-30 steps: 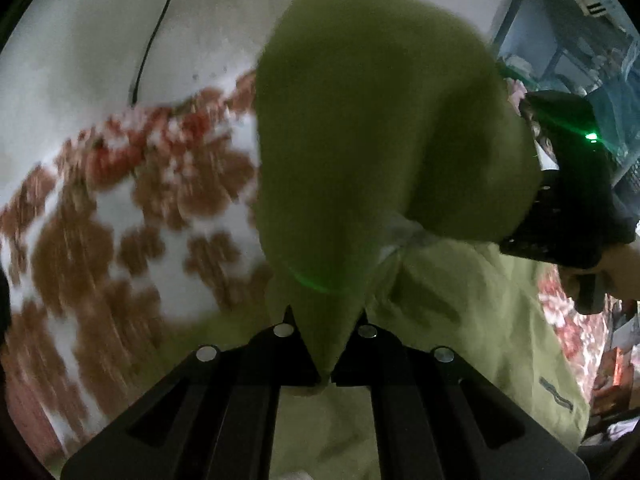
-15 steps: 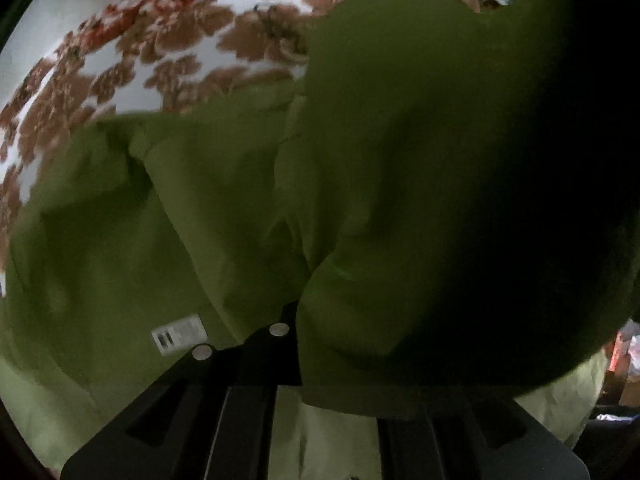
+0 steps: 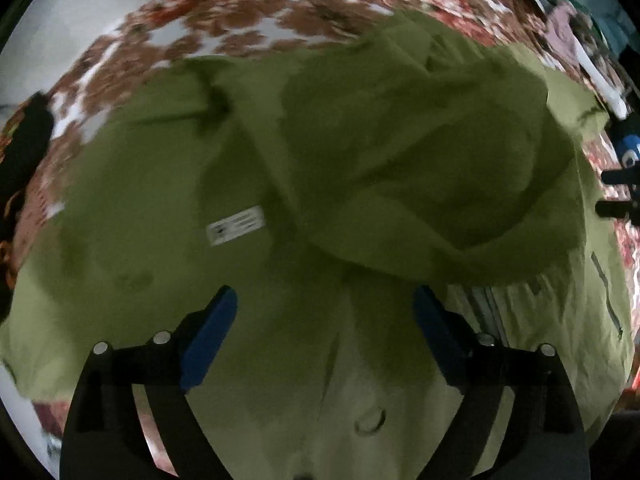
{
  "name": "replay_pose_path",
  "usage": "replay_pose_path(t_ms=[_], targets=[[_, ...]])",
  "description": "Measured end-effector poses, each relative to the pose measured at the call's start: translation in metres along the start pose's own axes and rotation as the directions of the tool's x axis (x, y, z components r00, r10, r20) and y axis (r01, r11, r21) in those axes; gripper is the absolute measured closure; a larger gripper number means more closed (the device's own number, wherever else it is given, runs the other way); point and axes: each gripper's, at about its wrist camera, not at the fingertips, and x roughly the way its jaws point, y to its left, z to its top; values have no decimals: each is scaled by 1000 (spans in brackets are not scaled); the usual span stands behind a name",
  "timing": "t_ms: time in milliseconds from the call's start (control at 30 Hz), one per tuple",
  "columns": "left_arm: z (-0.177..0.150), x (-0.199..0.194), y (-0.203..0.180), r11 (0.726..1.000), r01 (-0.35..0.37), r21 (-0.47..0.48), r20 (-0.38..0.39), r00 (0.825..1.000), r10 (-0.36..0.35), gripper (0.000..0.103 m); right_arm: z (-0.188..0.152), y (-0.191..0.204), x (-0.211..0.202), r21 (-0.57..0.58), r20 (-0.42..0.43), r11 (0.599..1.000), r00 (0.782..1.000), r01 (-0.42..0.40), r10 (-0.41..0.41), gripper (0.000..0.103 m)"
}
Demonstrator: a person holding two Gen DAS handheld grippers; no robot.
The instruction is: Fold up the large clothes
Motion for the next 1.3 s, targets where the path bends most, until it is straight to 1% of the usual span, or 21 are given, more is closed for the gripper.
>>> replay_pose_path(t_ms=[100, 167, 200, 233, 267, 333, 367, 400, 467, 600, 700, 767, 833, 900, 933, 967, 1033, 1100, 1200, 1300], targets=[[-4, -37, 6, 996, 22, -84, 65, 998, -17, 9, 20, 11, -28, -39, 86, 999, 996, 15, -12, 22], [3, -57, 4, 990, 64, -122, 123, 991, -49, 7, 46, 16, -43, -59, 132, 998, 991, 22, -14, 22], [9, -64, 1, 988, 82, -131, 151, 987, -62, 6, 68, 7, -42, -68, 156, 998, 988, 18, -7, 22], [15, -74, -5, 984, 113, -137, 189, 978, -86, 6, 80, 15, -49, -80, 185, 997, 983, 14, 1, 22], [22, -80, -13, 981, 145, -131, 216, 970, -114, 6, 83, 21, -49, -89, 201, 996, 980, 14, 4, 22], [36, -81, -32, 980, 177, -96, 241, 959, -149, 6, 103, 39, -49, -128, 229, 991, 974, 31, -1, 22], [41, -79, -42, 980, 185, -77, 247, 956, -161, 6, 109, 44, -45, -141, 224, 989, 975, 33, 0, 22], [47, -72, -54, 979, 196, -47, 243, 953, -179, 6, 115, 52, -38, -155, 213, 988, 977, 28, 6, 22], [52, -57, -70, 979, 206, -14, 223, 955, -197, 6, 124, 60, -21, -172, 184, 985, 983, 24, 8, 22], [58, -17, -92, 983, 176, 52, 163, 970, -182, 6, 130, 60, 13, -170, 118, 984, 993, 43, -23, 22], [56, 18, -88, 982, 183, 53, 110, 976, -187, 5, 131, 58, 40, -180, 80, 982, 996, 51, -37, 22], [56, 35, -82, 981, 188, 45, 77, 979, -191, 6, 130, 54, 57, -192, 53, 980, 998, 56, -47, 22], [51, 55, -75, 983, 181, 44, 37, 982, -183, 5, 130, 49, 76, -199, 24, 978, 998, 62, -59, 22], [45, 75, -69, 984, 170, 51, -1, 985, -170, 5, 128, 43, 93, -195, 0, 979, 998, 59, -60, 18], [40, 80, -66, 985, 162, 56, -13, 987, -162, 4, 128, 41, 99, -195, -5, 979, 998, 57, -59, 16], [38, 87, -62, 988, 136, 67, -14, 991, -135, 4, 126, 39, 106, -197, -14, 979, 998, 56, -60, 14], [33, 97, -57, 991, 110, 78, -21, 994, -108, 4, 124, 37, 117, -210, -20, 976, 998, 52, -57, 11], [30, 104, -55, 992, 104, 76, -26, 994, -102, 4, 121, 37, 125, -229, -13, 970, 997, 77, -82, 10], [29, 108, -57, 992, 85, 90, -36, 996, -82, 4, 114, 32, 136, -213, -38, 974, 995, 79, -89, 10], [34, 97, -56, 994, 95, 59, -48, 995, -92, 5, 111, 35, 126, -205, -25, 975, 995, 86, -93, 12]])
